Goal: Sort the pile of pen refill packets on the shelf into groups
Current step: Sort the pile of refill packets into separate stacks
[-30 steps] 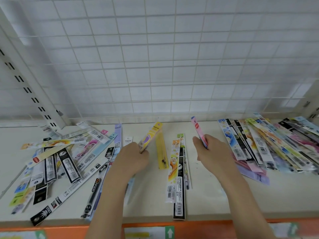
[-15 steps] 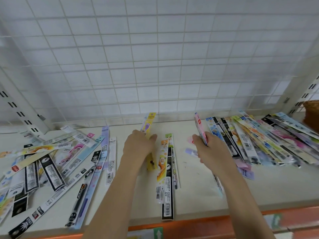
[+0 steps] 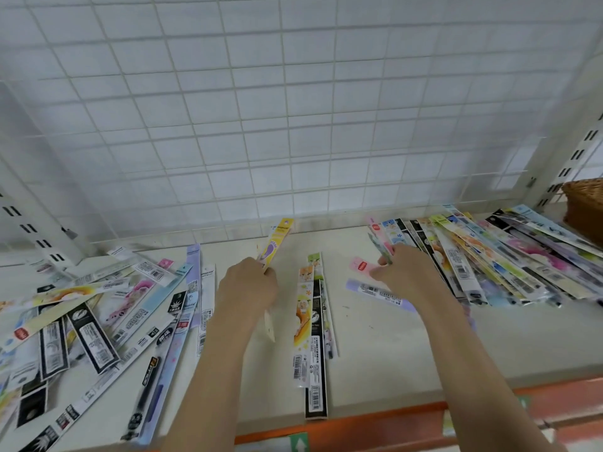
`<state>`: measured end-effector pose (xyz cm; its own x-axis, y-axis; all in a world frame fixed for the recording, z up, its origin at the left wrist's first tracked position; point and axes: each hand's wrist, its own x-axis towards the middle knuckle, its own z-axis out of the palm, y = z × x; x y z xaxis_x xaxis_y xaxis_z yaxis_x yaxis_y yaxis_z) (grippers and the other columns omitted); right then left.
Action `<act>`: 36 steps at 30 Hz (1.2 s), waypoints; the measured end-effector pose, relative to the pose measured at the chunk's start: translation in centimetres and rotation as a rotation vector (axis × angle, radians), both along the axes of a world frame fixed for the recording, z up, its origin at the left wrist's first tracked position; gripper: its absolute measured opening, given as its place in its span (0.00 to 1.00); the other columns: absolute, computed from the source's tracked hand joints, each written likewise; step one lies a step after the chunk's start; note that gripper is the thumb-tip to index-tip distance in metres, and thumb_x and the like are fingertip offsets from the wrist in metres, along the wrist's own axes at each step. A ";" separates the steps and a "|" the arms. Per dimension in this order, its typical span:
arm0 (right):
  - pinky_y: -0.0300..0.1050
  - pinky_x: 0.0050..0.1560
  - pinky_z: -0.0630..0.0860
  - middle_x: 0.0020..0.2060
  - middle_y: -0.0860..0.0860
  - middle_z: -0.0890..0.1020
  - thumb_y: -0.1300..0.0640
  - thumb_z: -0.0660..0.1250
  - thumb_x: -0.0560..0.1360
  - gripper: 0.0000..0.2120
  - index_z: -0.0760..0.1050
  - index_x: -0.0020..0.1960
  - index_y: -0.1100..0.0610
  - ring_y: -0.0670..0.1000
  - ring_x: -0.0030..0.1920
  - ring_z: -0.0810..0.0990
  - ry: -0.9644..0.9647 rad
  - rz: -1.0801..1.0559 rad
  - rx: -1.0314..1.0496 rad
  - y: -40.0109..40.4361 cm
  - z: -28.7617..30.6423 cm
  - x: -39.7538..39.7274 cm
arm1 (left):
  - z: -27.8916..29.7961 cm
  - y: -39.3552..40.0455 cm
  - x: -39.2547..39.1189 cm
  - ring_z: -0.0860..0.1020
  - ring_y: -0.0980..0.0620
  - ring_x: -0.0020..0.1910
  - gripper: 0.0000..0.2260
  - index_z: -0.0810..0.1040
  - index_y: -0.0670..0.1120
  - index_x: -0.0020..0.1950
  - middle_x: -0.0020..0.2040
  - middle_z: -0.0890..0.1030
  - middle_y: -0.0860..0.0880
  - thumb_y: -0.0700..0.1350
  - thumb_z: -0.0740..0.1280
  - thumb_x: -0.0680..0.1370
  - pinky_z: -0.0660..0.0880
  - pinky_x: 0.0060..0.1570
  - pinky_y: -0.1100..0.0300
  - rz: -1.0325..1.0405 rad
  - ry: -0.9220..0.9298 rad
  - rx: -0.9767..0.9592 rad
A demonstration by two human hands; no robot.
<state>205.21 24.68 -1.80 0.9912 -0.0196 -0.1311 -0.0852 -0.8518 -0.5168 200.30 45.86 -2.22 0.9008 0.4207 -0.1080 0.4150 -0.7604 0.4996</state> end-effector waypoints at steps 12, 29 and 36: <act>0.40 0.26 0.59 0.27 0.49 0.65 0.53 0.63 0.77 0.20 0.59 0.31 0.56 0.47 0.26 0.64 0.029 0.090 -0.061 -0.6 -0.6 0.7 | 0.3 -0.4 -1.8 0.64 0.48 0.31 0.16 0.59 0.46 0.32 0.30 0.65 0.49 0.44 0.57 0.80 0.58 0.29 0.57 0.159 -0.226 -0.140; 0.42 0.37 0.76 0.31 0.50 0.76 0.50 0.55 0.81 0.15 0.71 0.49 0.61 0.48 0.30 0.75 -0.013 0.113 0.408 -4.5 2.0 -1.1 | 0.2 -4.3 -3.4 0.76 0.41 0.36 0.14 0.65 0.45 0.37 0.33 0.74 0.46 0.51 0.57 0.80 0.69 0.33 0.55 0.134 -0.365 -0.148; 0.40 0.30 0.65 0.27 0.49 0.67 0.46 0.70 0.71 0.17 0.66 0.38 0.56 0.50 0.27 0.66 0.048 0.125 0.416 -4.9 1.6 -1.2 | 0.2 -5.1 -4.5 0.80 0.44 0.32 0.09 0.70 0.41 0.50 0.38 0.80 0.44 0.46 0.55 0.81 0.74 0.39 0.54 0.149 -0.402 -0.213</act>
<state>203.97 19.74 -0.16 0.9751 0.1642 -0.1488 -0.0273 -0.5772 -0.8162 195.81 40.79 -2.02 0.8203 0.5550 0.1383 0.2540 -0.5702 0.7813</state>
